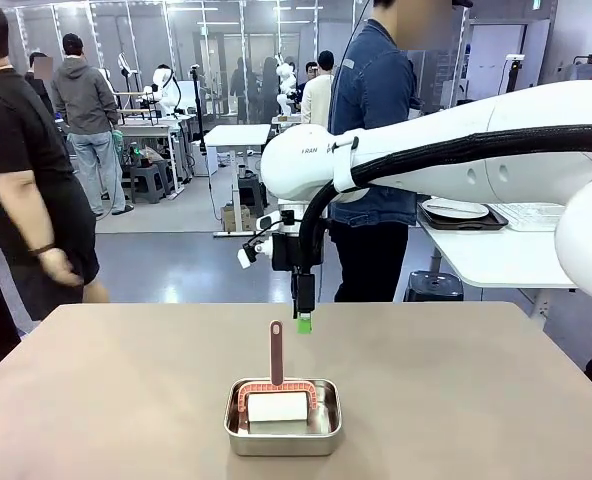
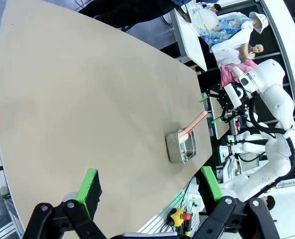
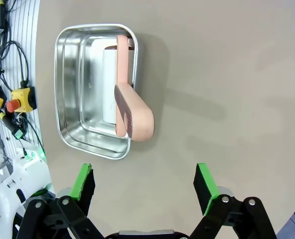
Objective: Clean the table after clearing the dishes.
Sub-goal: When the right (or left) Handle tray is removed, use the right hand (or left hand) to clean the right (or left) side of the table with the Lint Roller.
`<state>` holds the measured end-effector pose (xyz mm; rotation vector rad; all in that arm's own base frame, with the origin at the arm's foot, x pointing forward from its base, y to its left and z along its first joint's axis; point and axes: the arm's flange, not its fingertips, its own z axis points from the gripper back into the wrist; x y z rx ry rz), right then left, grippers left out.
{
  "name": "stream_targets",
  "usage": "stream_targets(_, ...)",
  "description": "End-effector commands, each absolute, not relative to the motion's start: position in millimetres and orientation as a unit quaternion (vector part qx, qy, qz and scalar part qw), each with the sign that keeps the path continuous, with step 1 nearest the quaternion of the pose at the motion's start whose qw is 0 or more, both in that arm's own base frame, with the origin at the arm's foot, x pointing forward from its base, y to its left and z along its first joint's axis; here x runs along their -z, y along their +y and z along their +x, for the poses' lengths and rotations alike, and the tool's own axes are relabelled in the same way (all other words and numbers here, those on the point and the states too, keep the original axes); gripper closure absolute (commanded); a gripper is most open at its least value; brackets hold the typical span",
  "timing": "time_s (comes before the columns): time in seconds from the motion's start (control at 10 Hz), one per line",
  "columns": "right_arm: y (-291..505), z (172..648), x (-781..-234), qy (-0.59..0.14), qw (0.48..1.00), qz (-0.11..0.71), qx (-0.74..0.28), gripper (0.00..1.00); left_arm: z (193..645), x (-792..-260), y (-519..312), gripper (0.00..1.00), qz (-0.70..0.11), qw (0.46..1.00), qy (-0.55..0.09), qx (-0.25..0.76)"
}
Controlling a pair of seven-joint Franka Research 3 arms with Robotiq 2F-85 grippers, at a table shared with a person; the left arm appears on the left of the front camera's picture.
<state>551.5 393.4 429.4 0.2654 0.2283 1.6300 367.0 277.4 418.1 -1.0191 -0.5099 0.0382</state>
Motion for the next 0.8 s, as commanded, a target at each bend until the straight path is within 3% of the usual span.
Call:
stream_targets(0.0,395.1,552.9,-433.4,0.097,0.669,0.119,-0.728,0.00,361.3,-421.0,278.5,0.00,-0.482,0.844,-0.236,-0.012)
stream_targets(0.7,393.0,552.8,-431.7,0.099,0.673,0.118,-0.724,0.00,361.3,-421.0,278.5,0.00,-0.482,0.844,-0.236,-0.012)
